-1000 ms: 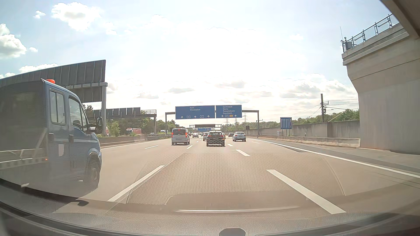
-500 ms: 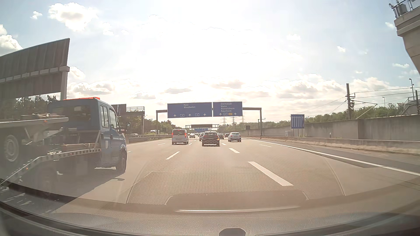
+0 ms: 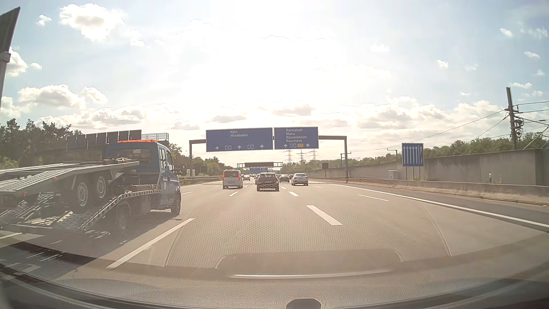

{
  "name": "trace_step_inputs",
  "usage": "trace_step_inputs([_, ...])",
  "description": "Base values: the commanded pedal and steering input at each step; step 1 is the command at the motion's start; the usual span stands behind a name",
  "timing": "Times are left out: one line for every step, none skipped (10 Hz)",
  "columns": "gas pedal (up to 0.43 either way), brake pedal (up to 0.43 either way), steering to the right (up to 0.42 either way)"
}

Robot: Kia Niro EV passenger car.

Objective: Follow the waypoints while adhering to traffic rules and regulations

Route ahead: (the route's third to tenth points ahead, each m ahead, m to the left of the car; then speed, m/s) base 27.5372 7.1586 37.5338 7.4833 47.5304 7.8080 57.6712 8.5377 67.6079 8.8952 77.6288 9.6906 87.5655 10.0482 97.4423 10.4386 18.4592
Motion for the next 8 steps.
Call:
trace_step_inputs([0.079,0.000,-0.005])
trace_step_inputs([0.079,0.000,-0.008])
trace_step_inputs([0.079,0.000,-0.011])
trace_step_inputs([0.079,0.000,-0.012])
trace_step_inputs([0.079,0.000,-0.011])
trace_step_inputs([0.079,0.000,-0.011])
trace_step_inputs([0.079,0.000,-0.011])
trace_step_inputs([0.079,0.000,-0.011])
